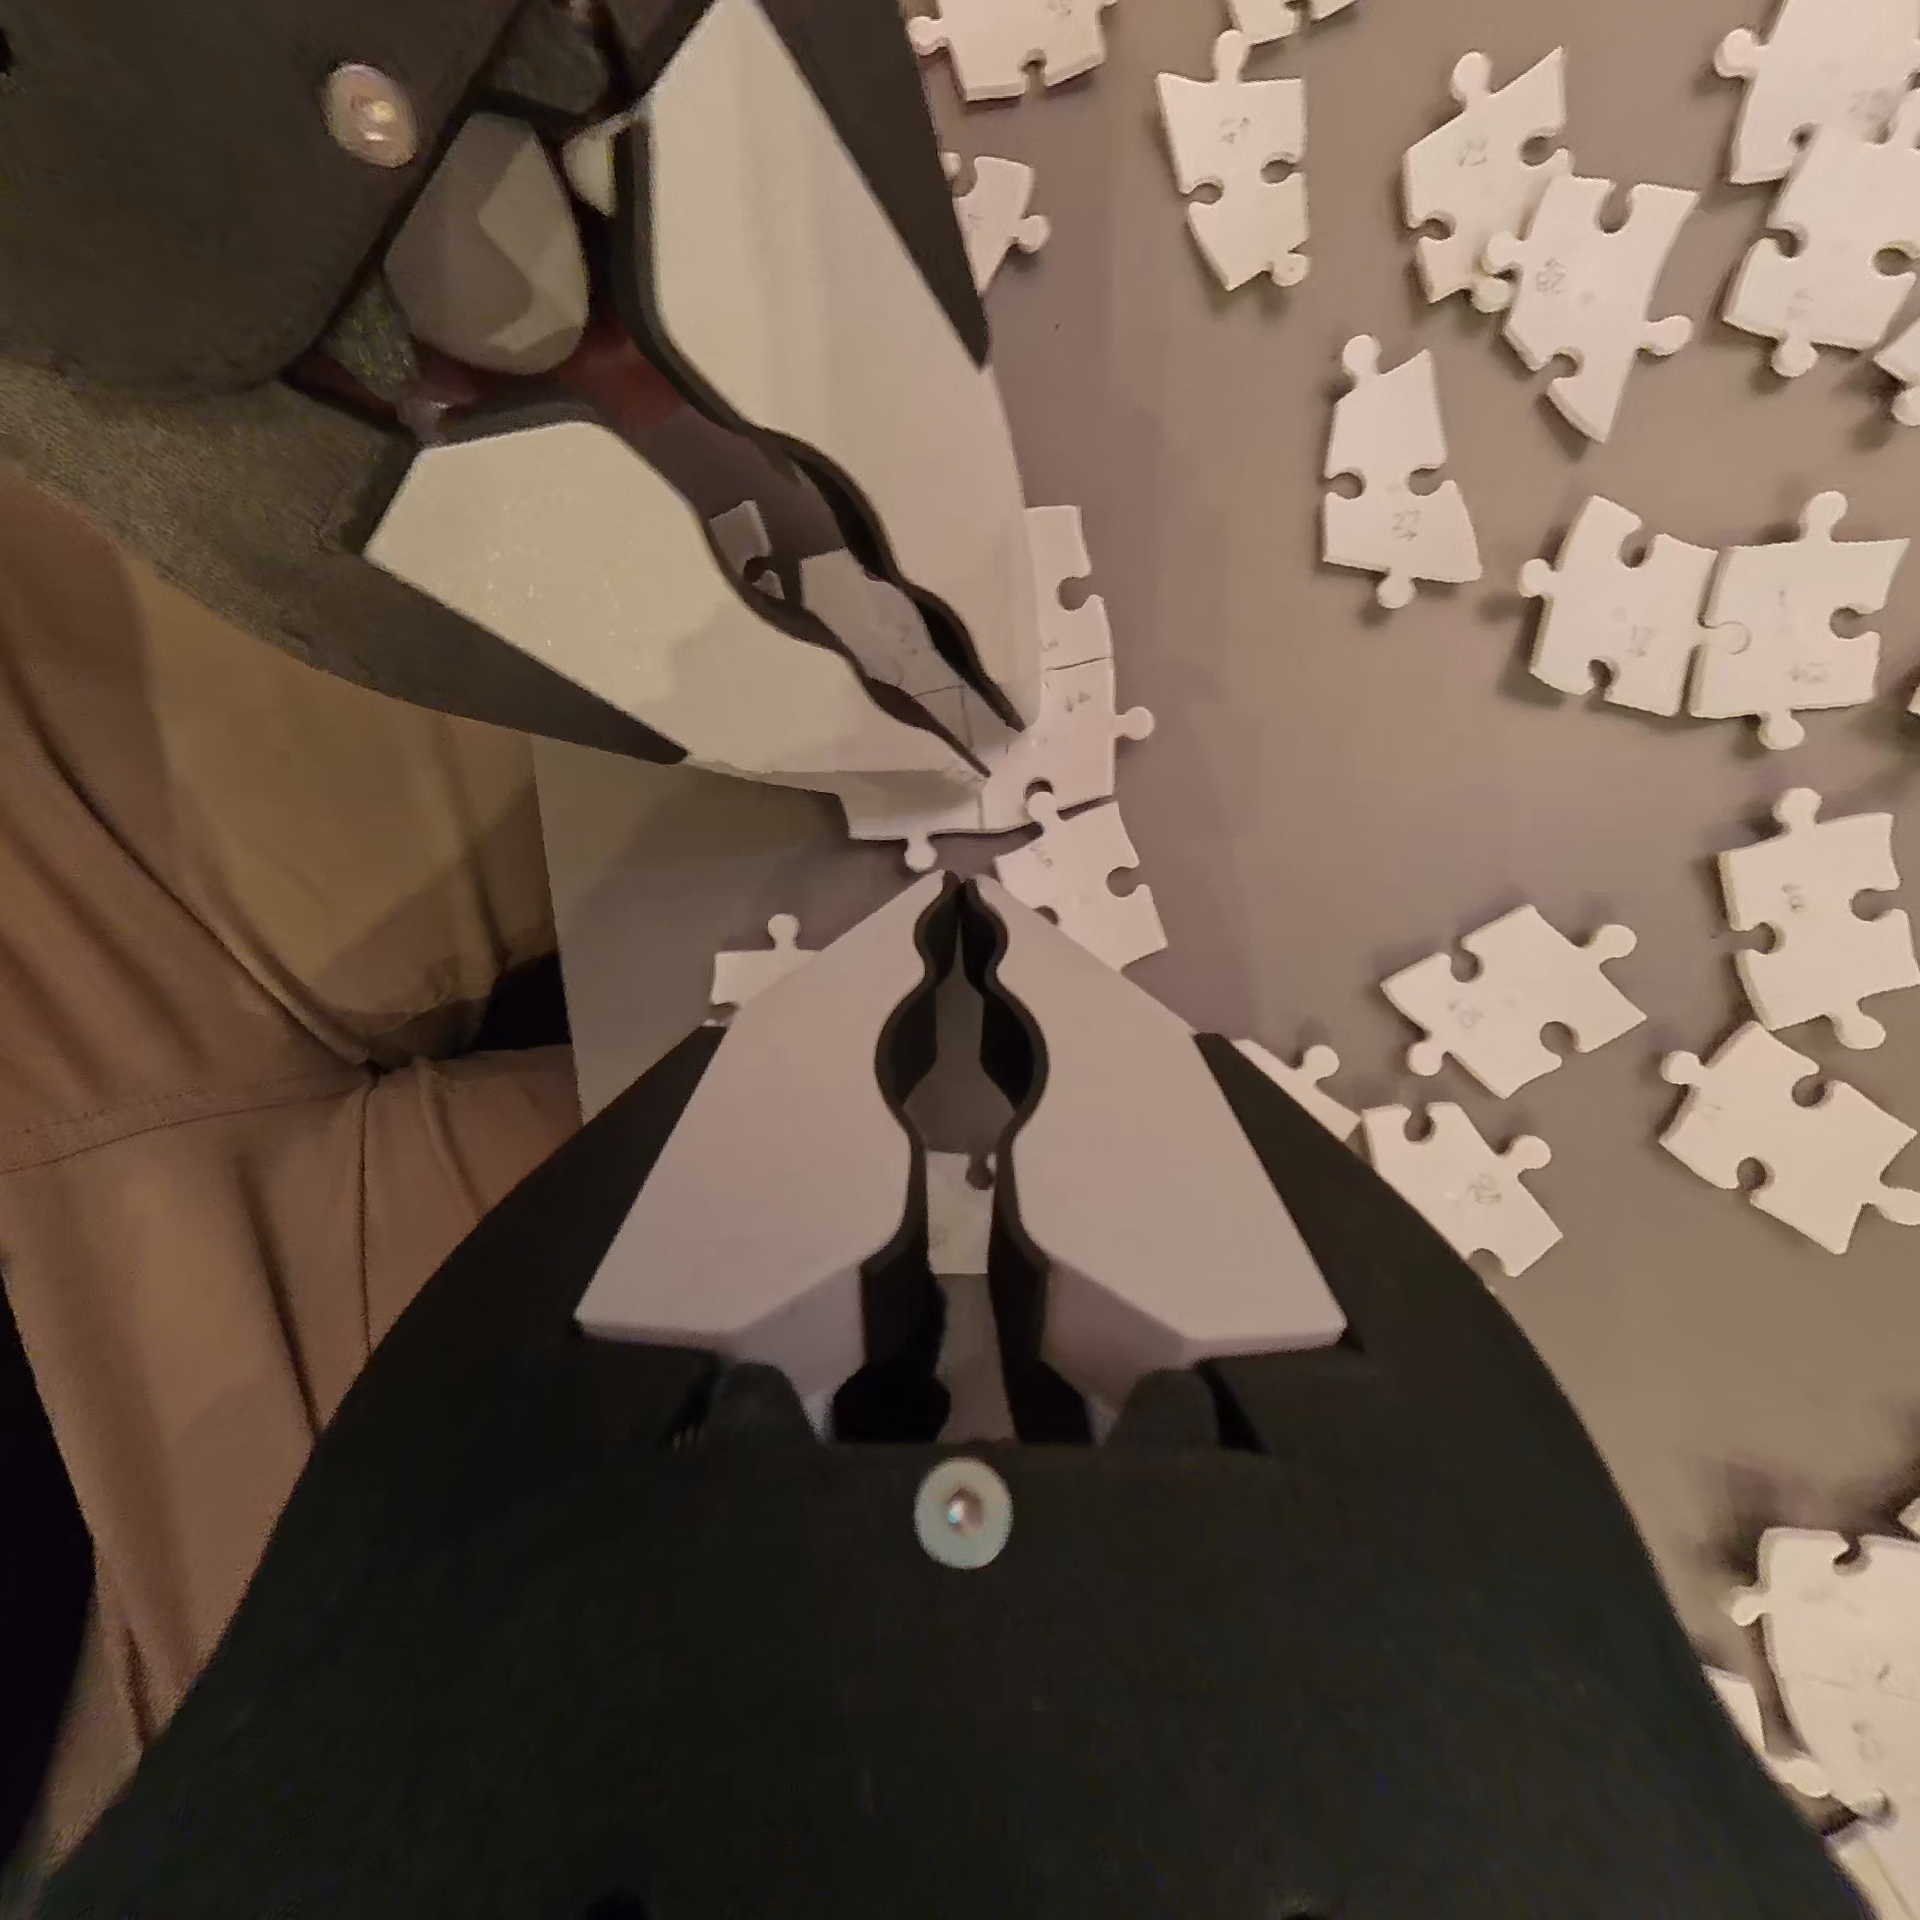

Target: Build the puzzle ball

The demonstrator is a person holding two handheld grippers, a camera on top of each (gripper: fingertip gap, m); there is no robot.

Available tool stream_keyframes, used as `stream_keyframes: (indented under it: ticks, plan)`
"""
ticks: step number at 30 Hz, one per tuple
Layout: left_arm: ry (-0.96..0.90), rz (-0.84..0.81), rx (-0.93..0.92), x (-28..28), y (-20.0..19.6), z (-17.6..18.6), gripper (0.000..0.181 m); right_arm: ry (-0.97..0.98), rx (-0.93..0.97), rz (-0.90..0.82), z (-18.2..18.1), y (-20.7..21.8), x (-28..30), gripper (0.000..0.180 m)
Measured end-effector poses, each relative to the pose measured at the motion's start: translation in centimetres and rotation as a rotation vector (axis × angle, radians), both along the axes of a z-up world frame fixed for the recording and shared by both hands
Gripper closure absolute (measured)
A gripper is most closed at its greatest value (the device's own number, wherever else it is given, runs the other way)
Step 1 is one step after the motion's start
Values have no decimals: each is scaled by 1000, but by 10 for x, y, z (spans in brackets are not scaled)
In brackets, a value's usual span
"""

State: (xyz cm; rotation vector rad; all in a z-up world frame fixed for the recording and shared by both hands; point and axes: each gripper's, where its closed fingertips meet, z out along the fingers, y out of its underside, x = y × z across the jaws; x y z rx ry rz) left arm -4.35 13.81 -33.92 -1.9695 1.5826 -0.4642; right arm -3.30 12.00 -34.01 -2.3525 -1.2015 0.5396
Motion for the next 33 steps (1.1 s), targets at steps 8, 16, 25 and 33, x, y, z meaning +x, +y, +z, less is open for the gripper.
stream_keyframes:
  ticks: [8, 16, 25, 33]
  plan:
    - [-2, -3, 0, 2, -1, 0, 172, 42, 70, -47, 14, 14, 3, 180]
    - [-1, -2, 4, 4, -2, 0, 171, 0, 91, -47, 4, 20, 0, 180]
    - [0, -4, 1, 6, -4, 1, 170, -53, 97, -33, 1, 20, -1, 180]
    - [-37, 12, -28, -4, 2, 16, 164, -140, 109, -4, 0, 20, -1, 180]
